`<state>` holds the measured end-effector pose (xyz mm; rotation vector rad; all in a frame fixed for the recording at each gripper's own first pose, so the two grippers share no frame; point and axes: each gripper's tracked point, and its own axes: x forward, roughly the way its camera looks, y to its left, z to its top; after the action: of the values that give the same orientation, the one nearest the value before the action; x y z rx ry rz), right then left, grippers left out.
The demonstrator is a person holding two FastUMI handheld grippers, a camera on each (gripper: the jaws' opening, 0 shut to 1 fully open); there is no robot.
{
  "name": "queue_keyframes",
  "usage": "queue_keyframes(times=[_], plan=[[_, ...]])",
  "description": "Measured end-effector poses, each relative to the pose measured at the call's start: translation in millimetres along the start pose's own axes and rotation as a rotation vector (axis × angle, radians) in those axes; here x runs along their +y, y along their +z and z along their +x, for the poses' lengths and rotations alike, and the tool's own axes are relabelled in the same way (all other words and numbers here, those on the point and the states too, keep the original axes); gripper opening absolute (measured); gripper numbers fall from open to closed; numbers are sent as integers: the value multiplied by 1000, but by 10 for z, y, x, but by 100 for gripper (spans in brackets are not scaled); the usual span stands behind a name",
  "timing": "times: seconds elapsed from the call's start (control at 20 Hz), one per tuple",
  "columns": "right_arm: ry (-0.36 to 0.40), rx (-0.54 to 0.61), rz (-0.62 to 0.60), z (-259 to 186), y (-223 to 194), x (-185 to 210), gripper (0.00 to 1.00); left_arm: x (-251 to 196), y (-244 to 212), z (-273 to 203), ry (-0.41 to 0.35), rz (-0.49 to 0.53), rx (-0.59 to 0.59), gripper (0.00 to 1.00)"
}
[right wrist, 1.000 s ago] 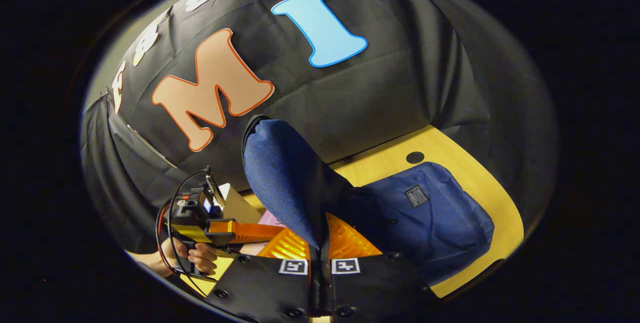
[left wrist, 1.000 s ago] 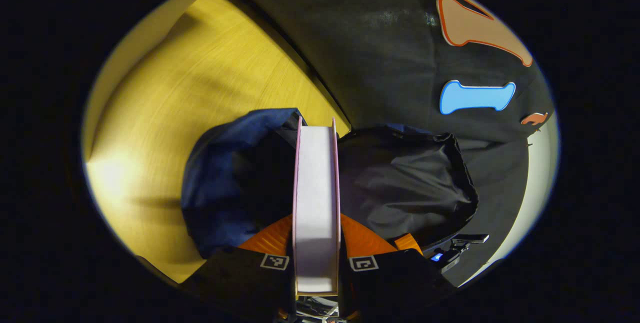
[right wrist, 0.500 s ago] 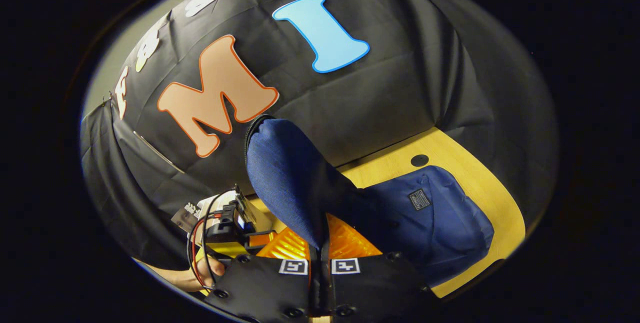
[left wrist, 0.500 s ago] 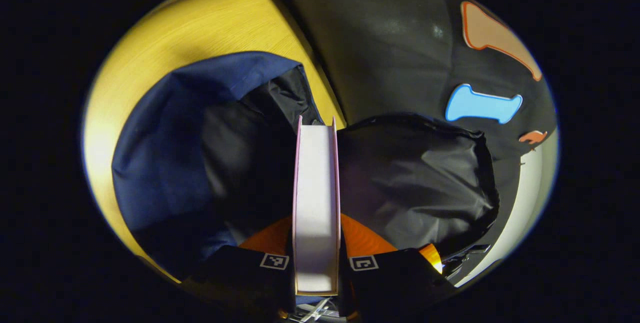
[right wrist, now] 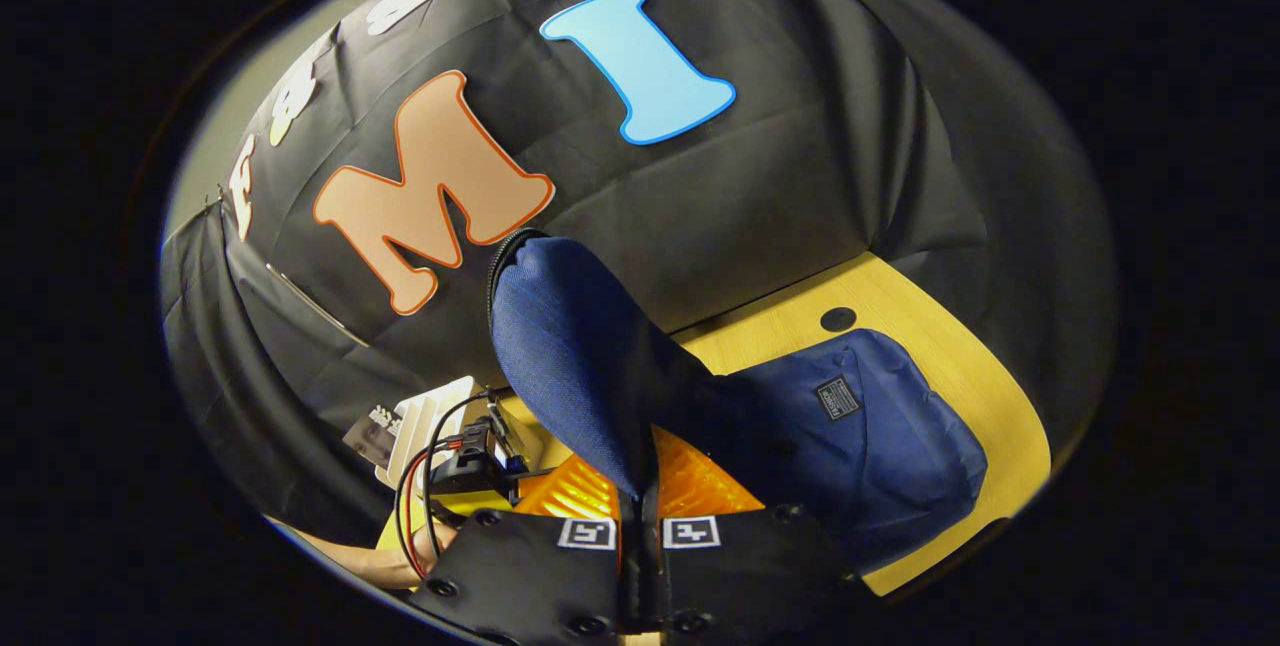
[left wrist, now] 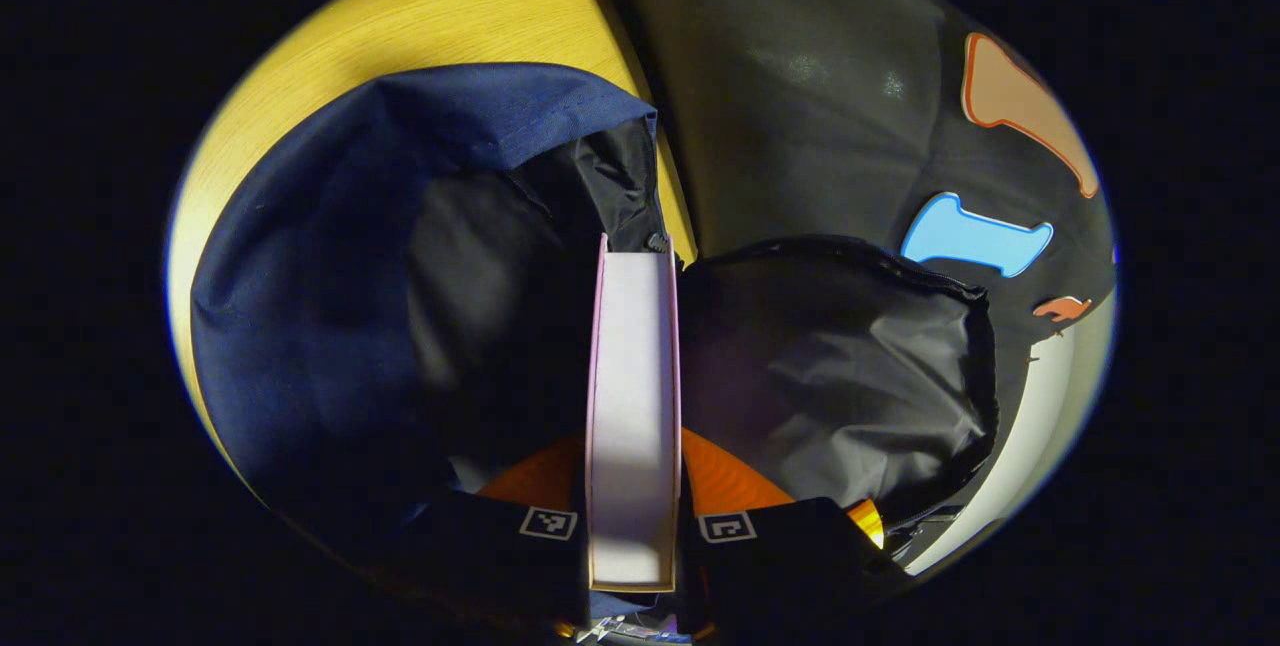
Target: Open the schoolbag, grab two books from the bookshelf and put them into the schoolbag.
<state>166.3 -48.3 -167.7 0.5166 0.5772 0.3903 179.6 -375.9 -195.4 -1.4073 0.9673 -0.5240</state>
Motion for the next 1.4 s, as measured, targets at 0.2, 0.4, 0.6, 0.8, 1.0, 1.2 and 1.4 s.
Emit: queue_keyframes(times=[0.2, 0.4, 0.6, 0.8, 1.0, 1.2, 1.4], plan=[[2, 4, 4, 16, -14, 1, 3, -8, 28, -2, 21, 54, -9, 32], [2, 7, 5, 14, -22, -6, 3, 224, 148, -77, 197, 186, -57, 75], [1, 10, -2, 7, -23, -6, 4, 480, 307, -387, 391, 415, -52, 88], [-2, 16, -11, 12, -46, 12, 3, 282, 460, -824, 409, 620, -64, 88], [-6, 15, -13, 8, -59, 16, 3, 139, 738, -1449, 474, 828, -107, 87], [-13, 9, -13, -1, -48, 9, 3, 8, 1050, -2142, 555, 1092, -207, 87], [-21, 9, -16, 2, -48, 4, 3, -124, 1361, -2836, 639, 1214, -320, 88]])
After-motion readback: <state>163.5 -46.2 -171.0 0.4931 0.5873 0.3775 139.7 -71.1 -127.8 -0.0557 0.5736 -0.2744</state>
